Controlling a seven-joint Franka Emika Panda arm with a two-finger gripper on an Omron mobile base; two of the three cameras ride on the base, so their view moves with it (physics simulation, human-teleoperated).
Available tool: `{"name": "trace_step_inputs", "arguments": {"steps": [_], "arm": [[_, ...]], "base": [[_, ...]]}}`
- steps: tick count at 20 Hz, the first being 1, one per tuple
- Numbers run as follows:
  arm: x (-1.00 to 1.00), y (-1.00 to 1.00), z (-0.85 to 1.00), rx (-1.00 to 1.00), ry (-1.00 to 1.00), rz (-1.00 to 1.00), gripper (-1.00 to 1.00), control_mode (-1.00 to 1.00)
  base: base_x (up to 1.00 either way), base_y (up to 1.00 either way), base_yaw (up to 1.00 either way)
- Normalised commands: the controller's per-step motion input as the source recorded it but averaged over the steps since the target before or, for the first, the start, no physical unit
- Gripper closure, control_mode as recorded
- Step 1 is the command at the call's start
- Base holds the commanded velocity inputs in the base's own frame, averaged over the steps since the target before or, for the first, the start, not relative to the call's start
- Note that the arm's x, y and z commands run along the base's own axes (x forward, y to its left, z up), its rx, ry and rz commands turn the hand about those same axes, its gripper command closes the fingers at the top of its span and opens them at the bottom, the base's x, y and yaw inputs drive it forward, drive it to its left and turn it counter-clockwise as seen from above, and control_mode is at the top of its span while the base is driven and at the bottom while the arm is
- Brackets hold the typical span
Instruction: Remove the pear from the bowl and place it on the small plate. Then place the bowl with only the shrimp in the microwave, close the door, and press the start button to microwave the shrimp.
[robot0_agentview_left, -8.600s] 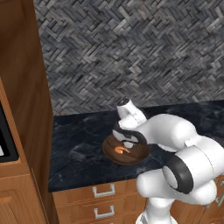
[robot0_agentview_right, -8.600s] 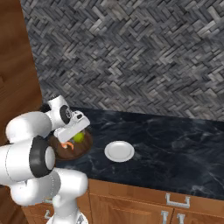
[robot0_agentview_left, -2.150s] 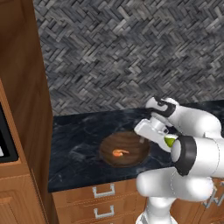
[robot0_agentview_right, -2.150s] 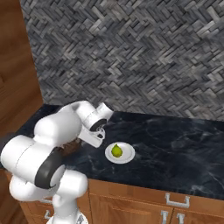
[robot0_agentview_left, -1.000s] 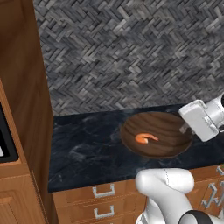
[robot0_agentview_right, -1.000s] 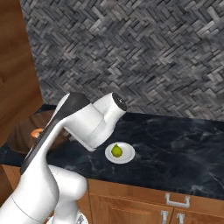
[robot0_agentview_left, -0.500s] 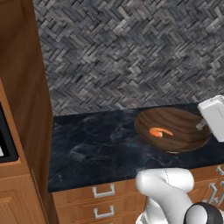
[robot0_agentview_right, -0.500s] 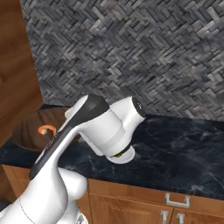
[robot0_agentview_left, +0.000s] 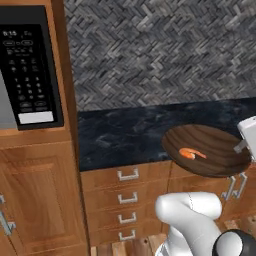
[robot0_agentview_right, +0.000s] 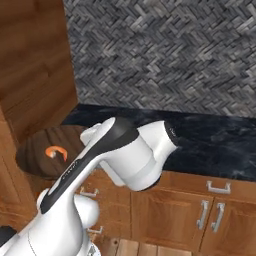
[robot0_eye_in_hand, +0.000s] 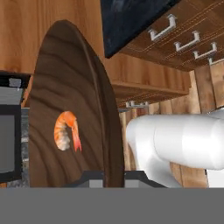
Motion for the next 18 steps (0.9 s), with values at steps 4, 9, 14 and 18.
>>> {"name": "trace_step_inputs", "arguments": {"steps": [4, 9, 14, 18], "arm": [[0.0, 0.0, 0.0, 0.0, 0.0, 0.0, 1.0, 1.0], [0.0, 0.0, 0.0, 0.0, 0.0, 0.0, 1.0, 1.0], [0.0, 0.0, 0.0, 0.0, 0.0, 0.0, 1.0, 1.0], [0.0, 0.0, 0.0, 0.0, 0.0, 0.0, 1.0, 1.0]], "base": [[-0.78, 1.0, 0.06], [-0.3, 1.0, 0.04], [0.0, 1.0, 0.0], [0.06, 1.0, 0.0]]}}
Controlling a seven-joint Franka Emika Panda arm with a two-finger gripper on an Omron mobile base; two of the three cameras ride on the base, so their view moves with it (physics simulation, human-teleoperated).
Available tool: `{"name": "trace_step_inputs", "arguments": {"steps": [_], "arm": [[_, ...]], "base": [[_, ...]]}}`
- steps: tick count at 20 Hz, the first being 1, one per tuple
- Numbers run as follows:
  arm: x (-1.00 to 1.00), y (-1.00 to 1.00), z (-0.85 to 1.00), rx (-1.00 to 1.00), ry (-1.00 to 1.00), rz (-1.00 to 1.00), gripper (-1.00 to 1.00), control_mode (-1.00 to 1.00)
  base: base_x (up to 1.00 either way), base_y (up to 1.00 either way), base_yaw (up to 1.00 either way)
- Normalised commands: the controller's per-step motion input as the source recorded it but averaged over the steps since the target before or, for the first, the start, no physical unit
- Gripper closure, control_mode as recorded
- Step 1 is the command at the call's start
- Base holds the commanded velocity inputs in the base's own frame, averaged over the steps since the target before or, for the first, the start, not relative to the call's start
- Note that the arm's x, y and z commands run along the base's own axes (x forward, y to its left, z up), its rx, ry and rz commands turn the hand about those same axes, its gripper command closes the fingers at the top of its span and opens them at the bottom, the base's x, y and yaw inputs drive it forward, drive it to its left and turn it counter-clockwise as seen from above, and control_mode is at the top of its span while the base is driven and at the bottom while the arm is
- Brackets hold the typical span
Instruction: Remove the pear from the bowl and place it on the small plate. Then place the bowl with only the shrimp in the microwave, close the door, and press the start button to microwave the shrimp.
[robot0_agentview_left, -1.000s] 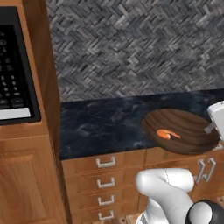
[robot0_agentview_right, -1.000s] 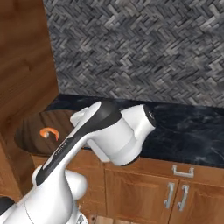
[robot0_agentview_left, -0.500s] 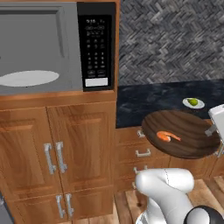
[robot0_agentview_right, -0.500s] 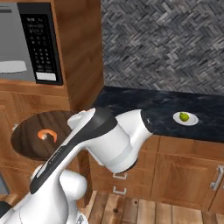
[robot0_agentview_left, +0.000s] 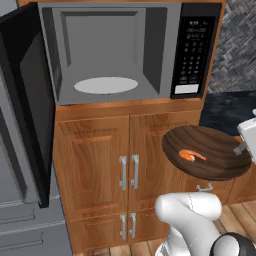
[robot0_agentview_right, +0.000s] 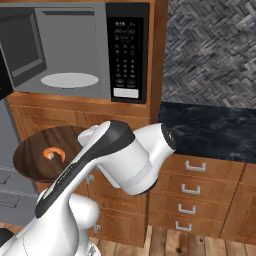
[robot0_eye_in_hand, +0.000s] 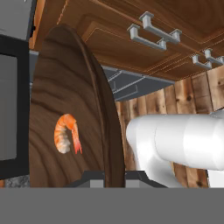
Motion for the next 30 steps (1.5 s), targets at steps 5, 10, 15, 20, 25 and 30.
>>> {"name": "trace_step_inputs", "arguments": {"steps": [5, 10, 15, 20, 25, 30], "arm": [[0.0, 0.0, 0.0, 0.0, 0.0, 0.0, 1.0, 1.0], [0.0, 0.0, 0.0, 0.0, 0.0, 0.0, 1.0, 1.0], [0.0, 0.0, 0.0, 0.0, 0.0, 0.0, 1.0, 1.0], [0.0, 0.0, 0.0, 0.0, 0.0, 0.0, 1.0, 1.0], [0.0, 0.0, 0.0, 0.0, 0.0, 0.0, 1.0, 1.0], [0.0, 0.0, 0.0, 0.0, 0.0, 0.0, 1.0, 1.0]], "base": [[0.32, 0.96, -0.02], [0.52, 0.16, 0.0], [0.49, -0.14, 0.0], [0.38, 0.0, 0.0], [0.32, 0.0, 0.0], [0.32, 0.0, 0.0]]}}
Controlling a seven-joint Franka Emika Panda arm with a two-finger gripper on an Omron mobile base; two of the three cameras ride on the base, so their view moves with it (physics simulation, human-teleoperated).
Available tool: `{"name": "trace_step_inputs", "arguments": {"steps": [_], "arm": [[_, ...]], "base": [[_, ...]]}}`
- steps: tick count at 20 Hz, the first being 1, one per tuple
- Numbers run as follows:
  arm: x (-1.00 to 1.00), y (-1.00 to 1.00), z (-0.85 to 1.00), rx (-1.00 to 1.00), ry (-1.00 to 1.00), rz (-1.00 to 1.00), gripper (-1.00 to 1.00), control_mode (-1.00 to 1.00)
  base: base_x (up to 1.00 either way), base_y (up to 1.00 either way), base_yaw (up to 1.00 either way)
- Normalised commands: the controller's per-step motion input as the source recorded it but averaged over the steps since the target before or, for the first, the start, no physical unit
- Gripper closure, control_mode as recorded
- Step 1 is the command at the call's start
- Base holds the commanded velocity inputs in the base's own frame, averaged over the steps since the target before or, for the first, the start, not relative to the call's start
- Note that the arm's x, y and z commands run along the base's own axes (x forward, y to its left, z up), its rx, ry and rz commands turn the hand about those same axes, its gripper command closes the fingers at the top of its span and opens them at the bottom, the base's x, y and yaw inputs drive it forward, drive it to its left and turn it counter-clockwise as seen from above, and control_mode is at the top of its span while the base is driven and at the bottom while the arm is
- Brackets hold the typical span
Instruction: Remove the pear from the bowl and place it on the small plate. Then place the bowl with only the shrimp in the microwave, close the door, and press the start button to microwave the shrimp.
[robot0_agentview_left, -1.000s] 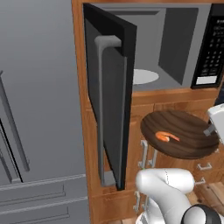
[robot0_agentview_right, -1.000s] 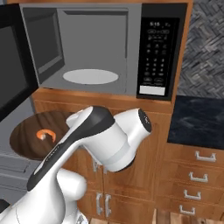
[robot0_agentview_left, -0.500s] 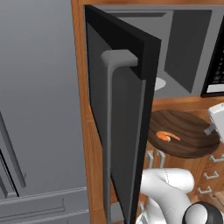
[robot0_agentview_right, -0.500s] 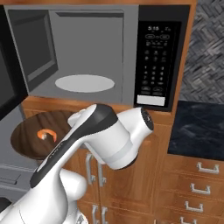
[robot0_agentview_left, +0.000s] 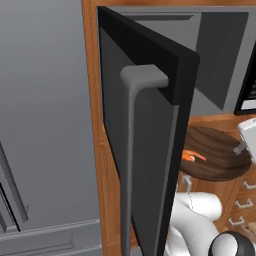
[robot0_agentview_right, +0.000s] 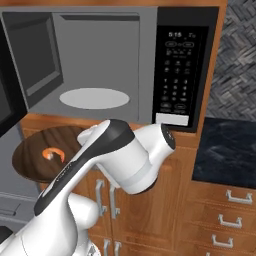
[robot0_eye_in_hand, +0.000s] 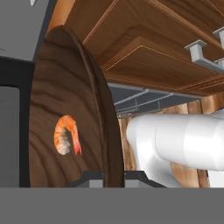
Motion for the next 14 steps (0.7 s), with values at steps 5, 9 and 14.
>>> {"name": "trace_step_inputs", "arguments": {"steps": [5, 9, 14], "arm": [[0.0, 0.0, 0.0, 0.0, 0.0, 0.0, 1.0, 1.0], [0.0, 0.0, 0.0, 0.0, 0.0, 0.0, 1.0, 1.0], [0.0, 0.0, 0.0, 0.0, 0.0, 0.0, 1.0, 1.0]], "base": [[0.24, 0.0, 0.02], [0.37, 0.03, 0.02], [0.24, 0.0, 0.02]]}}
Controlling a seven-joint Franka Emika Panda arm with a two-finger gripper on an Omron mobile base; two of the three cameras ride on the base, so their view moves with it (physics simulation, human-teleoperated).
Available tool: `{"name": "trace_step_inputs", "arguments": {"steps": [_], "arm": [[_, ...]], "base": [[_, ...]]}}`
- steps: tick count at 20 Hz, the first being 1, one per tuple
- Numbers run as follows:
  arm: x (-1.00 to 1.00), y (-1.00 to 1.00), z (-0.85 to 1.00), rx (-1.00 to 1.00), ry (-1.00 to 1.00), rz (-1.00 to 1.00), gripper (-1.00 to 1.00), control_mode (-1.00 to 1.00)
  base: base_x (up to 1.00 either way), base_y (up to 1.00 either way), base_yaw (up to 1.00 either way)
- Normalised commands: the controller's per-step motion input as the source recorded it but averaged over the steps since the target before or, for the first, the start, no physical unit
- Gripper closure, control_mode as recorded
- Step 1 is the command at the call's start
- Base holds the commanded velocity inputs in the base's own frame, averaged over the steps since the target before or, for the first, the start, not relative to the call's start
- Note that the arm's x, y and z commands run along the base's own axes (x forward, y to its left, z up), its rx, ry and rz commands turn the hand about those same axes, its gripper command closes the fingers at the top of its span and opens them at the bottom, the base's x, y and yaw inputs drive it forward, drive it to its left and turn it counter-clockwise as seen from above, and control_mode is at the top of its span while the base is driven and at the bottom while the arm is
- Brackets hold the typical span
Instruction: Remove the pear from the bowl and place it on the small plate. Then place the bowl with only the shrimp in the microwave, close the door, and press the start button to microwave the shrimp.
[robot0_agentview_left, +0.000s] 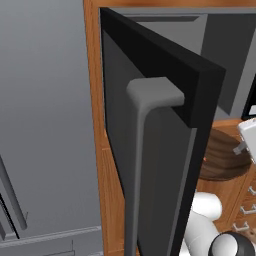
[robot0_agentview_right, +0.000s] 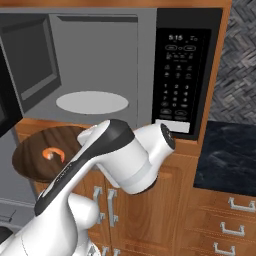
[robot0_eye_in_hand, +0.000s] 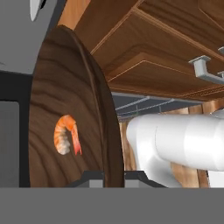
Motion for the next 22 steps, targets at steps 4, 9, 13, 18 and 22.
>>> {"name": "trace_step_inputs", "arguments": {"steps": [4, 9, 13, 18, 22], "arm": [[-0.05, 0.0, 0.26, 0.01, -0.01, -0.01, 1.0, -1.0], [-0.01, 0.08, 0.92, 0.0, -0.08, -0.09, 1.0, -1.0], [0.48, 0.07, 0.1, 0.01, -0.01, -0.17, 1.0, -1.0], [0.78, 0.12, 0.0, 0.0, 0.0, -0.13, 1.0, -1.0], [0.73, 0.24, 0.0, 0.0, 0.0, -0.1, 1.0, -1.0]], "base": [[0.02, 0.0, 0.01], [0.0, 0.0, 0.0], [0.0, 0.0, 0.0], [0.0, 0.0, 0.0], [0.0, 0.0, 0.0]]}}
